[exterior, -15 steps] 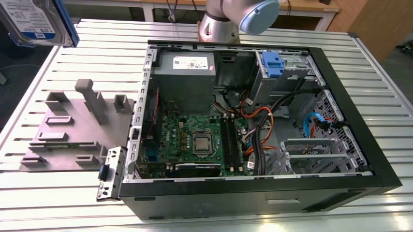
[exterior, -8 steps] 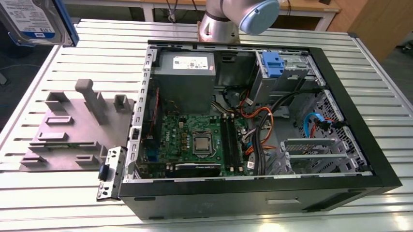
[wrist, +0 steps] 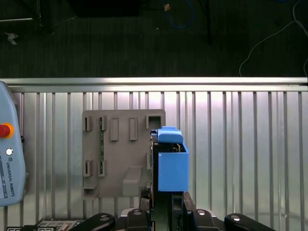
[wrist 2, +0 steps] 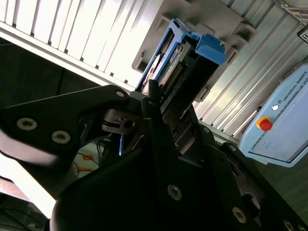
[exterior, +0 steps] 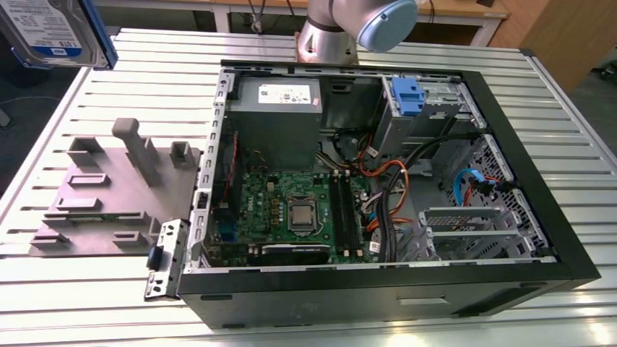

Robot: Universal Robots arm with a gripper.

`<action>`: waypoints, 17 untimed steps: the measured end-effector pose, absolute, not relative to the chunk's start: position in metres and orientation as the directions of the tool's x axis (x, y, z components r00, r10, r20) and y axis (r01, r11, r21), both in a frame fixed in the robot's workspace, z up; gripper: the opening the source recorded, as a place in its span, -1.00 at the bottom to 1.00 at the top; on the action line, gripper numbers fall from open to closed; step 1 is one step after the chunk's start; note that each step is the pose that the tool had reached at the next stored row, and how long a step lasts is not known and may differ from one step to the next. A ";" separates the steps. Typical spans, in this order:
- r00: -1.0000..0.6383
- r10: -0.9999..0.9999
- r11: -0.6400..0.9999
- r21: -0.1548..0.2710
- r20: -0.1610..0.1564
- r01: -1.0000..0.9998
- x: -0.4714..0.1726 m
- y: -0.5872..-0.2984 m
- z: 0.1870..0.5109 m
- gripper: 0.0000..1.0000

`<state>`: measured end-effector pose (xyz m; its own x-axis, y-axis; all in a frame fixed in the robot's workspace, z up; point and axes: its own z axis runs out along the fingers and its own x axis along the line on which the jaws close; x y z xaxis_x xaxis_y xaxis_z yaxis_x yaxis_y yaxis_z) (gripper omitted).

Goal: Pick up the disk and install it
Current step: 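Pick up the disk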

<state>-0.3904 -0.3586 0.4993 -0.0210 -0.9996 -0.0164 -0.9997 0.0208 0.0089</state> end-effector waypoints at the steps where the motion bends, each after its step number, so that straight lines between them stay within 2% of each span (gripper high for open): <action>1: -0.021 -1.000 0.021 0.009 -0.016 -1.000 -0.390 -0.359 0.499 -0.31; 17: -0.021 -1.000 0.021 0.009 -0.016 -1.000 -0.376 -0.359 0.499 -0.31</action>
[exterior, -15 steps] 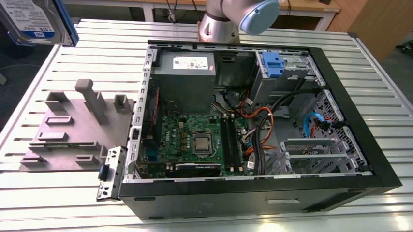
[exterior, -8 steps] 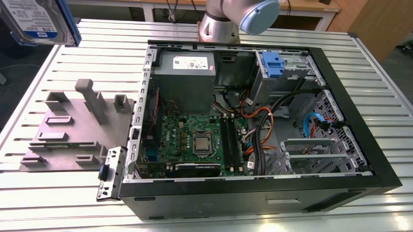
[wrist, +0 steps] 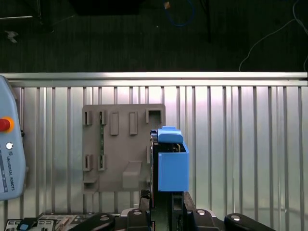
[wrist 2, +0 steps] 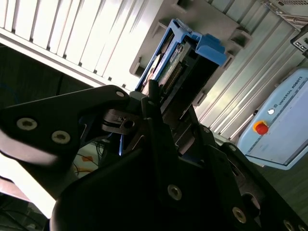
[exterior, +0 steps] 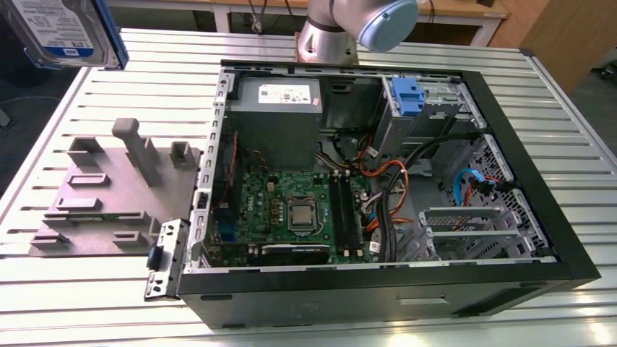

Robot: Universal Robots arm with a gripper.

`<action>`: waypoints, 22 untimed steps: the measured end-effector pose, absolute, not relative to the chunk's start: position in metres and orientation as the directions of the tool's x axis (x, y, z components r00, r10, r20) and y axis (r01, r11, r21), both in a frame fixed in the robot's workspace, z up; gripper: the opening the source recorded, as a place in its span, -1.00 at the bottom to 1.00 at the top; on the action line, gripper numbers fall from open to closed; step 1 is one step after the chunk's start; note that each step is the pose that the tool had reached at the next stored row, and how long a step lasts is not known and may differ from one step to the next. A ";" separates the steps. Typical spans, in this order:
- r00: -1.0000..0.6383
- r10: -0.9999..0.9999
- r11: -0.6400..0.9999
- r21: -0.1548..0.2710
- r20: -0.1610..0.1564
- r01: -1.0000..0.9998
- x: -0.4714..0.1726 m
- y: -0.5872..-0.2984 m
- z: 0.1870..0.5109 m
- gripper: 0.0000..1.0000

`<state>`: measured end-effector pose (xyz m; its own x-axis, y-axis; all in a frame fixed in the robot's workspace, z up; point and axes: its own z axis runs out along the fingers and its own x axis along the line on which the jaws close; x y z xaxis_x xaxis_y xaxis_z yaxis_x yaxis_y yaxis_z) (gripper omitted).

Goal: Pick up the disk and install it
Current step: 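Pick up the disk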

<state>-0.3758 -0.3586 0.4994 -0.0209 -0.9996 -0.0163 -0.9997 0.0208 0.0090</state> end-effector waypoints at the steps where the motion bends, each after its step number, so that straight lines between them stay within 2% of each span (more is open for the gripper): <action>1: -0.021 -1.000 0.021 0.009 -0.016 -1.000 -0.375 -0.359 0.499 -0.31; 22: -0.021 -1.000 0.021 0.009 -0.016 -1.000 -0.332 -0.359 0.499 -0.31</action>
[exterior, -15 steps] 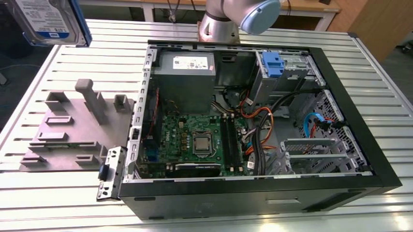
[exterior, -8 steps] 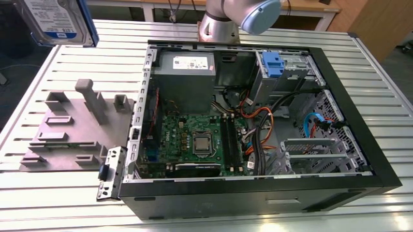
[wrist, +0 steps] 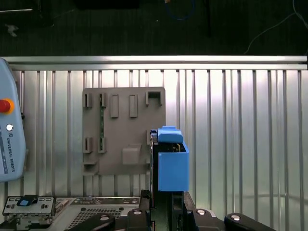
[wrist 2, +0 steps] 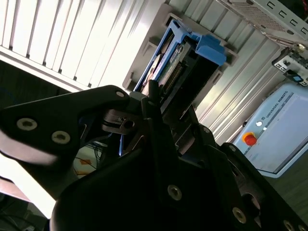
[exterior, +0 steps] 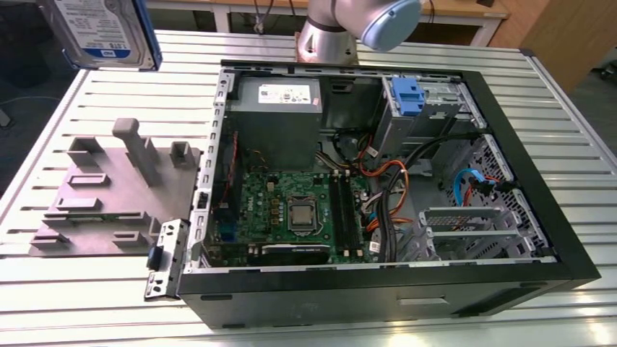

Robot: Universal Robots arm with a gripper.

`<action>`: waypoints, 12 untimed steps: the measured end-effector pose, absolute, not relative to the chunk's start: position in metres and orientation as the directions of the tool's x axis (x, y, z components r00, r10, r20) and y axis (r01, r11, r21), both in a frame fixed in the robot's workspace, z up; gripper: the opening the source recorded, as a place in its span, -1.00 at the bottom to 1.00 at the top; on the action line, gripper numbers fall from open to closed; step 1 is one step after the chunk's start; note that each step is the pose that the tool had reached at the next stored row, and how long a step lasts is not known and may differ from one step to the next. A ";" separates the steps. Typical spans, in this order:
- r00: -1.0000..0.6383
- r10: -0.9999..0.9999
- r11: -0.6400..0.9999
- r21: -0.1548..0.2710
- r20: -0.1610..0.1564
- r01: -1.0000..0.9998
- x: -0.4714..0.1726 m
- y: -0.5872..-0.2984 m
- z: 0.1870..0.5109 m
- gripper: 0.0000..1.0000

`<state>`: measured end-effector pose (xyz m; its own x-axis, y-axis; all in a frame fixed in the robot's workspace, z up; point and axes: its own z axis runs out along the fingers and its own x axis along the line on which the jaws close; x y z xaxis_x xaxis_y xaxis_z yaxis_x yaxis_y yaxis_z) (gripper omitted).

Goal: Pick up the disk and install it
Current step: 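Pick up the disk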

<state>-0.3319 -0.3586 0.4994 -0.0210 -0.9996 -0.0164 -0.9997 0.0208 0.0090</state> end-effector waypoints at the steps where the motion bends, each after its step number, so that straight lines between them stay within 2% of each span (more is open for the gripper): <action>1: -0.021 -1.000 0.021 0.009 -0.016 -1.000 -0.329 -0.359 0.499 -0.31; 12: -0.021 -1.000 0.021 0.009 -0.016 -1.000 -0.304 -0.359 0.499 -0.31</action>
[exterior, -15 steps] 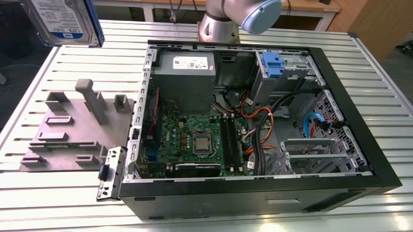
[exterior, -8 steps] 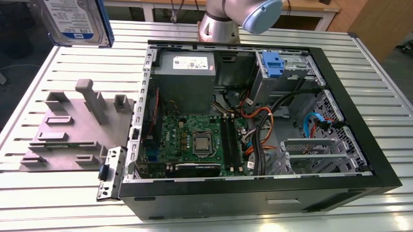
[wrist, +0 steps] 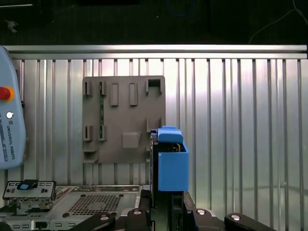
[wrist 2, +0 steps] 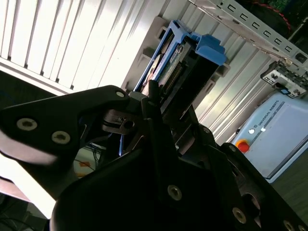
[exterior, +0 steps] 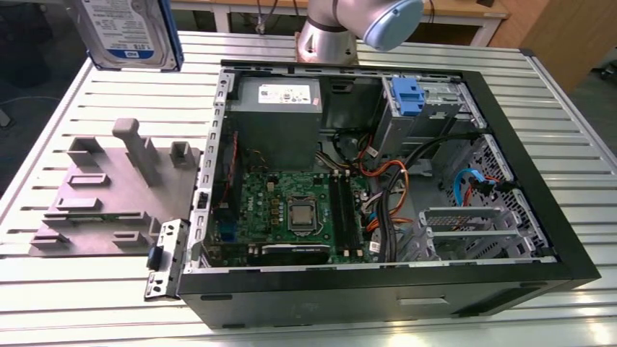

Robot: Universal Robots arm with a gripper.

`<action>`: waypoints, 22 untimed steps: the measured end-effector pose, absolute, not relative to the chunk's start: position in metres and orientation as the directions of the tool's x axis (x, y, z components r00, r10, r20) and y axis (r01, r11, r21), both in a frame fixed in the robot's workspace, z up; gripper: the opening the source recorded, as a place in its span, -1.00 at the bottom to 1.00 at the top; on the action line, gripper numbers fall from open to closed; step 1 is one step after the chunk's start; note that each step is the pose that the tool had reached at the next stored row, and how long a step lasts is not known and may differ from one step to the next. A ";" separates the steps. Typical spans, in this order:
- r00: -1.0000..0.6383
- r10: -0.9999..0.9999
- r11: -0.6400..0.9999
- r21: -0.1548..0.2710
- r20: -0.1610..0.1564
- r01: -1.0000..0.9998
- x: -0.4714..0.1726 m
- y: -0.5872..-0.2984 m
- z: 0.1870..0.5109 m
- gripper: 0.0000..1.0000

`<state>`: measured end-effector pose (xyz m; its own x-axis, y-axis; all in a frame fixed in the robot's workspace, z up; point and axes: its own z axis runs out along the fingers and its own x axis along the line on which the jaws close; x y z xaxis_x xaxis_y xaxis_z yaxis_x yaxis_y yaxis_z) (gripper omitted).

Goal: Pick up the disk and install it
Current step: 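Pick up the disk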

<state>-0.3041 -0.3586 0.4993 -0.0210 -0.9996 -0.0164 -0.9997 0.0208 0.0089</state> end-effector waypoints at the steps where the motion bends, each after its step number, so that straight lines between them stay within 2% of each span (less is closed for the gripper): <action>1: -0.021 -1.000 0.021 0.009 -0.016 -1.000 -0.303 -0.359 0.499 -0.31; 22: -0.021 -1.000 0.021 0.009 -0.016 -1.000 -0.286 -0.358 0.499 -0.31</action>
